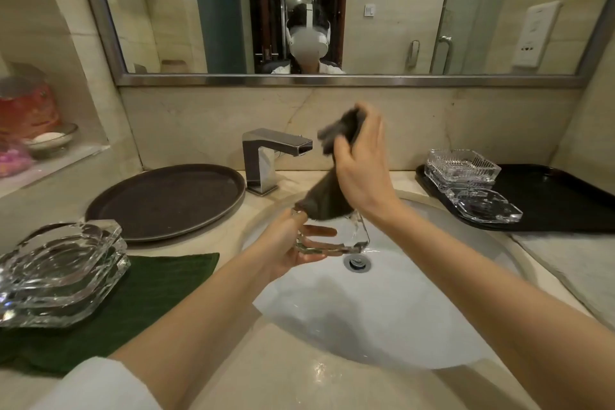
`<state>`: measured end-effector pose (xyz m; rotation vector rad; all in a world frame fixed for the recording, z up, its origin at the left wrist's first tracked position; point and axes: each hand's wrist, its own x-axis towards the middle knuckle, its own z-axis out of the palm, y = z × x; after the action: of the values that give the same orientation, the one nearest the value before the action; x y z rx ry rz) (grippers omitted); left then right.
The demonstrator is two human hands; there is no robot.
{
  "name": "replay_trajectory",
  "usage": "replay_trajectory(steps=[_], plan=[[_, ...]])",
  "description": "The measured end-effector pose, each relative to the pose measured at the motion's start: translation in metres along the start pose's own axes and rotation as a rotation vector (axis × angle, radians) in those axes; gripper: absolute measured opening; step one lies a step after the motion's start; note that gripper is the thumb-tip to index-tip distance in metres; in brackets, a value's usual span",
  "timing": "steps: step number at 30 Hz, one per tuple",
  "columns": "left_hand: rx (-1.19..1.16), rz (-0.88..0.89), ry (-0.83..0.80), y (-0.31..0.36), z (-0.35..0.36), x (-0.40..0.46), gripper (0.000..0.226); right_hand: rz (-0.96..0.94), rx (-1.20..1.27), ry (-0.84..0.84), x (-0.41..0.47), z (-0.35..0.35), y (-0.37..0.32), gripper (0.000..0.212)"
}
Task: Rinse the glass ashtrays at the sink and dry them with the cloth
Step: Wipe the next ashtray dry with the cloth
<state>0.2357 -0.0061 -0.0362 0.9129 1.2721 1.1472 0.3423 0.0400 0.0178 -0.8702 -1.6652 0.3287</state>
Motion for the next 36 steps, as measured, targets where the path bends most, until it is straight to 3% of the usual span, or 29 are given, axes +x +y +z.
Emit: replay_trajectory(steps=[3, 5, 8, 12, 18, 23, 27, 29, 31, 34, 36], plan=[[-0.051, 0.088, 0.060, -0.002, -0.001, 0.003, 0.031, 0.008, -0.181, -0.412, -0.039, -0.009, 0.016, 0.035], [-0.029, 0.142, 0.101, -0.004, 0.000, 0.006, 0.033, 0.003, -0.347, -0.575, -0.048, -0.014, 0.017, 0.035], [0.022, 0.184, 0.134, -0.006, 0.002, 0.007, 0.034, -0.163, -0.689, -0.622, -0.047, -0.015, 0.016, 0.032], [0.068, 0.266, 0.161, -0.004, 0.000, 0.006, 0.035, -0.366, -0.596, -0.685, -0.051, -0.010, 0.033, 0.033], [0.104, 0.304, 0.147, -0.003, 0.002, 0.005, 0.030, -0.435, -0.603, -0.491, -0.050, -0.014, 0.046, 0.024], [0.174, 0.281, 0.178, -0.005, -0.003, 0.009, 0.033, -0.404, -0.504, -0.566, -0.065, -0.013, 0.038, 0.034], [0.188, 0.277, 0.089, -0.005, 0.001, 0.006, 0.029, -0.538, -0.692, -0.405, -0.052, -0.020, 0.061, 0.026], [0.193, 0.309, 0.077, -0.004, 0.003, 0.007, 0.028, -0.552, -0.657, -0.298, -0.055, -0.023, 0.070, 0.023], [0.189, 0.340, 0.074, -0.004, 0.004, 0.007, 0.025, -0.430, -0.486, -0.177, -0.062, -0.024, 0.069, 0.024], [0.130, 0.376, 0.110, -0.003, 0.001, 0.008, 0.026, 0.094, -0.073, -0.056, -0.068, -0.023, 0.053, 0.018], [0.059, 0.373, 0.115, -0.001, -0.001, 0.010, 0.025, 0.441, 0.314, -0.094, -0.066, -0.025, 0.039, 0.009]])
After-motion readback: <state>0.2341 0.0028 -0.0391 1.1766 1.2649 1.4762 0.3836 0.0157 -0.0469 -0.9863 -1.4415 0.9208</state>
